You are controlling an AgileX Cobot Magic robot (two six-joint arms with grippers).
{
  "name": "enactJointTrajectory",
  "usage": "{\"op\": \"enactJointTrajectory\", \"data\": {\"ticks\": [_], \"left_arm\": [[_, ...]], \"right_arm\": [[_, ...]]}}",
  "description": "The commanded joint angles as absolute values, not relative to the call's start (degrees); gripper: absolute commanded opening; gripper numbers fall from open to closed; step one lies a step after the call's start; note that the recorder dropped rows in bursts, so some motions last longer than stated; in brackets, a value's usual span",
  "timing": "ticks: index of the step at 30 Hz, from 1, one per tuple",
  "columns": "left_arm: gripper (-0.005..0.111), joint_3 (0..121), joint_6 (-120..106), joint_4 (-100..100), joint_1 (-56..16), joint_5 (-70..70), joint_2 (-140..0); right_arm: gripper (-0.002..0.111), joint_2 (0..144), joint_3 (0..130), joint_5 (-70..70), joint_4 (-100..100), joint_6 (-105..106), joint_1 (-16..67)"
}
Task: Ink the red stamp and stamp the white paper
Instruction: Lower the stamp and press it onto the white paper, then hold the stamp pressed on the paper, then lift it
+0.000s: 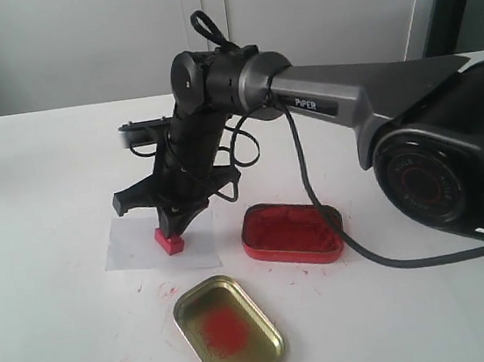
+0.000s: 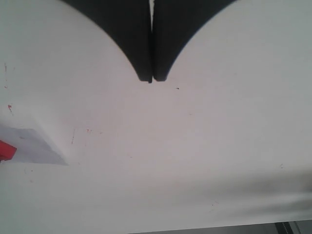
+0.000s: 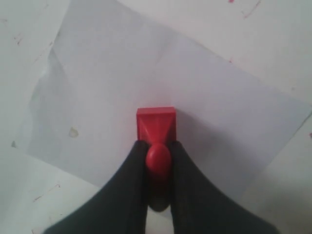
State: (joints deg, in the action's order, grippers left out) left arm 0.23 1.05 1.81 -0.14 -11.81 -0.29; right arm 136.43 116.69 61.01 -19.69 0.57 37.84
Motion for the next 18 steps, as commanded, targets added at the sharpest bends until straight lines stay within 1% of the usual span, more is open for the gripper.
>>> {"op": "enactJointTrajectory", "data": {"ticks": [1,18], "left_arm": [[0.0,0.0,1.06,2.08,-0.09,-11.68,0.0],[0.0,0.0,1.06,2.08,-0.09,-11.68,0.0]], "right_arm": [[0.0,136.21,116.6,61.15,-20.06,1.34,37.17],[0.0,137.4,116.6,61.28,-22.6,2.78,36.75]]}}
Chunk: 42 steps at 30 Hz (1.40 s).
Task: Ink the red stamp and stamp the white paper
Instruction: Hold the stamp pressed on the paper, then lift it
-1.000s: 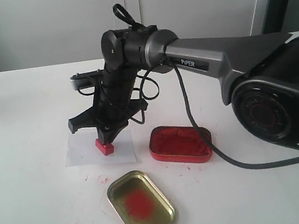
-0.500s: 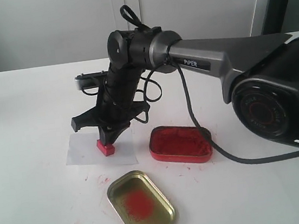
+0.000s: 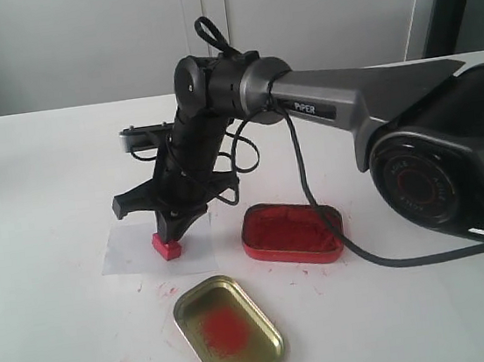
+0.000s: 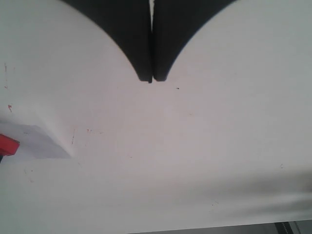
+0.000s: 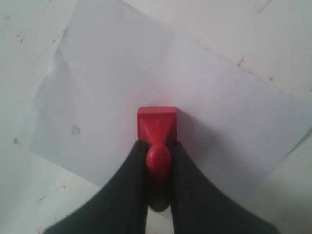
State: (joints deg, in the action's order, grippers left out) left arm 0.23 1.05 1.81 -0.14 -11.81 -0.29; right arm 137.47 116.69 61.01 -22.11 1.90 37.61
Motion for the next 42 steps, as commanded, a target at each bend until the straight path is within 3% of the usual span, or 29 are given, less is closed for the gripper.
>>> {"op": "enactJointTrajectory", "data": {"ticks": [1,42], "left_arm": [[0.0,0.0,1.06,2.08,-0.09,-11.68,0.0],[0.0,0.0,1.06,2.08,-0.09,-11.68,0.0]], "right_arm": [[0.0,137.4,116.6,61.4,-23.23,2.78,36.65],[0.0,136.31,116.6,62.84,-29.82,3.19,33.62]]}}
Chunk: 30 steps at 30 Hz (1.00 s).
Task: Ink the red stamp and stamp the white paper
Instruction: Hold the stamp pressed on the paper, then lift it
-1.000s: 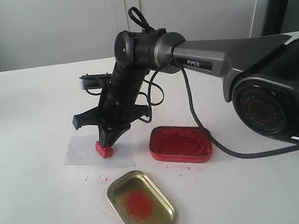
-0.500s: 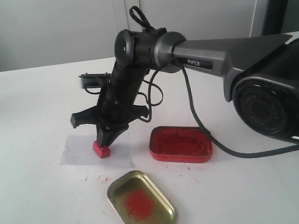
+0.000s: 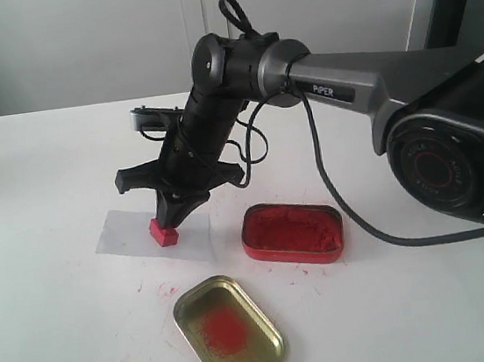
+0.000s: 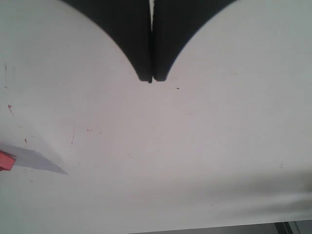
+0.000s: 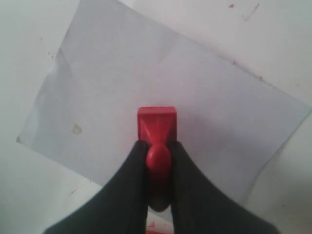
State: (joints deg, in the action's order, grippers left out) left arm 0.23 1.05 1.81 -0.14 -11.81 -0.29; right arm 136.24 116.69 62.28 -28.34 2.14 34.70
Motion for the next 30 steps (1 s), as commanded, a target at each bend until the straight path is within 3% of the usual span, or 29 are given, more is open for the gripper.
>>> {"op": "enactJointTrajectory", "data": {"ticks": [1,30], "left_arm": [[0.0,0.0,1.06,2.08,-0.09,-11.68,0.0],[0.0,0.0,1.06,2.08,-0.09,-11.68,0.0]], "right_arm": [[0.0,136.31,116.6,62.87,-30.19,3.33,33.62],[0.0,133.79,116.6,66.86,-30.04,3.86,32.76]]}}
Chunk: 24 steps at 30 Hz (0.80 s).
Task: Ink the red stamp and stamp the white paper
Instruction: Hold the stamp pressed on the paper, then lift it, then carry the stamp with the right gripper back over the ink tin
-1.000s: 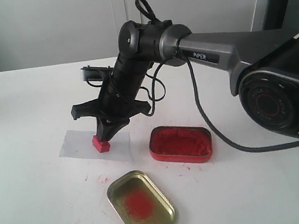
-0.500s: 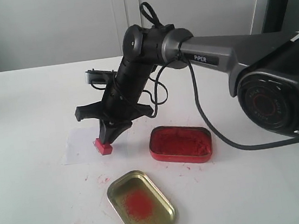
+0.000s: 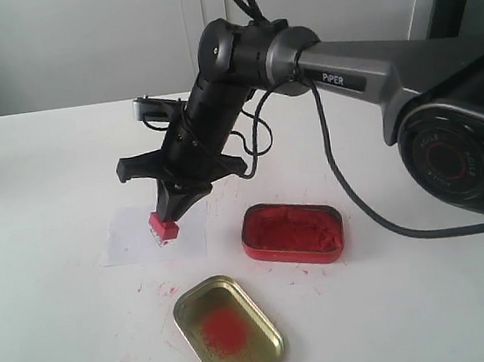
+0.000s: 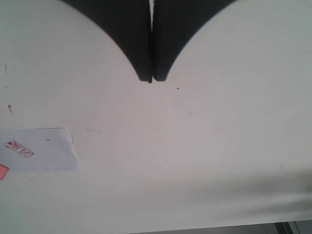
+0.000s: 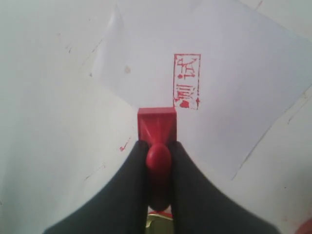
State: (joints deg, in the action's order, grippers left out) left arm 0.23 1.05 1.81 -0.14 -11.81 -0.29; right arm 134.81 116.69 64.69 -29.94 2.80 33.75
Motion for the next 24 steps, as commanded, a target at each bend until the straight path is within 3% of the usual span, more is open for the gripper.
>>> {"op": "enactJointTrajectory", "data": {"ticks": [1,12,24], "left_arm": [[0.0,0.0,1.06,2.08,-0.09,-11.68,0.0],[0.0,0.0,1.06,2.08,-0.09,-11.68,0.0],[0.0,0.0,1.06,2.08,-0.09,-11.68,0.0]], "right_arm": [[0.0,133.79,116.6,67.51,-30.04,3.87,32.45],[0.0,131.18,115.71,69.96,-30.04,5.34,31.43],[0.0,118.61,94.55,60.53,-31.4,9.33,26.32]]}}
